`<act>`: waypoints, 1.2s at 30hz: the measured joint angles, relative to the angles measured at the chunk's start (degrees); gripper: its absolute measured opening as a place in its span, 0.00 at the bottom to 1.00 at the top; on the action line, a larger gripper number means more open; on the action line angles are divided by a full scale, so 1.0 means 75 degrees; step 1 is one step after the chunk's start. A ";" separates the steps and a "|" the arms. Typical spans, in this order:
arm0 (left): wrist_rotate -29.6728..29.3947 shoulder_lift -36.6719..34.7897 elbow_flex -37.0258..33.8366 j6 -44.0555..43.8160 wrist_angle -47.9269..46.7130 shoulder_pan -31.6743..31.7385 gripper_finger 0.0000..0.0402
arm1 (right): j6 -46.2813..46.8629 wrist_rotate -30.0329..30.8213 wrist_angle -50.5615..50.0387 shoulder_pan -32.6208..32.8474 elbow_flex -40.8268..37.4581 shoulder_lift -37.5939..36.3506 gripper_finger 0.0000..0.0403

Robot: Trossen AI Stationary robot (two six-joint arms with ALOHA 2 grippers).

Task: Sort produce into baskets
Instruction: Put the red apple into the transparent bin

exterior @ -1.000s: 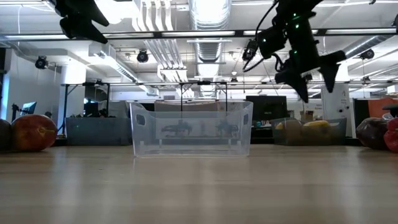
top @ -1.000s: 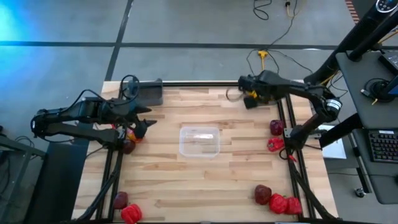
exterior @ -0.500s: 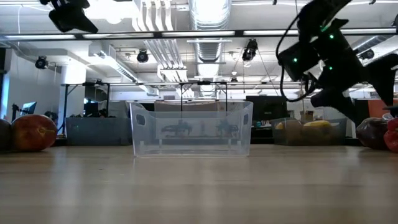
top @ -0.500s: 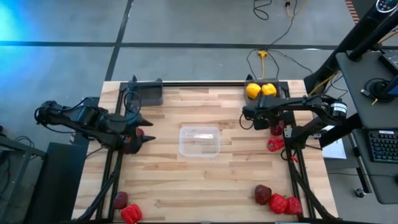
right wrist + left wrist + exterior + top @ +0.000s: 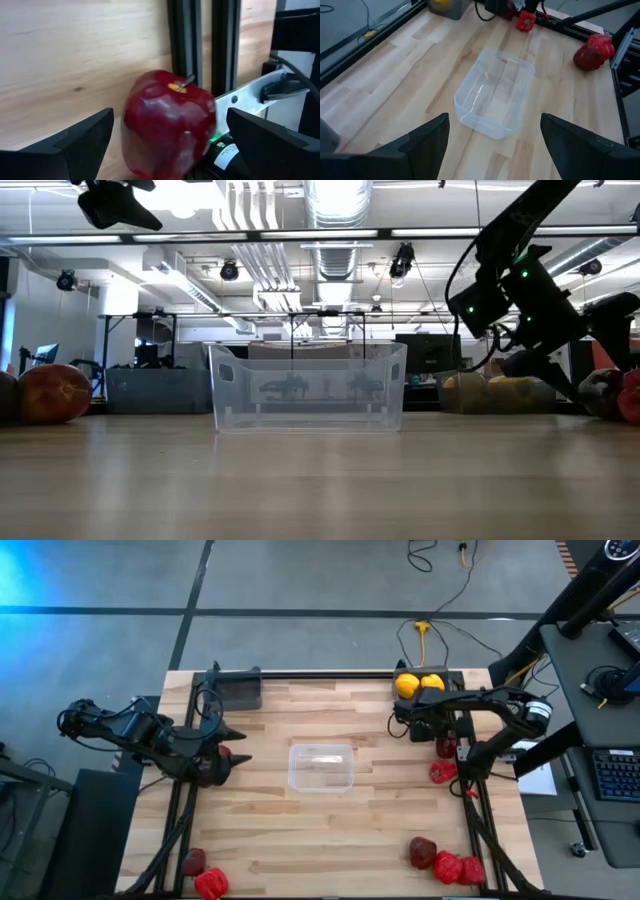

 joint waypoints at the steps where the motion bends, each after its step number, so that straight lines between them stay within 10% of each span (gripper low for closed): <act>1: -0.0032 0.0014 0.0000 -0.0031 0.0023 0.0000 0.73 | -0.0029 -0.0071 0.0014 -0.0037 -0.0008 0.0095 0.92; 18: -0.0128 0.0220 0.0000 0.0081 0.0132 -0.0042 0.73 | 0.0089 -0.0905 0.0893 0.1008 0.0349 0.0315 0.76; 36: -0.0126 0.0073 0.0000 0.0554 0.0145 -0.0621 0.73 | -0.1412 0.0203 0.2496 0.5028 0.5733 0.2078 0.75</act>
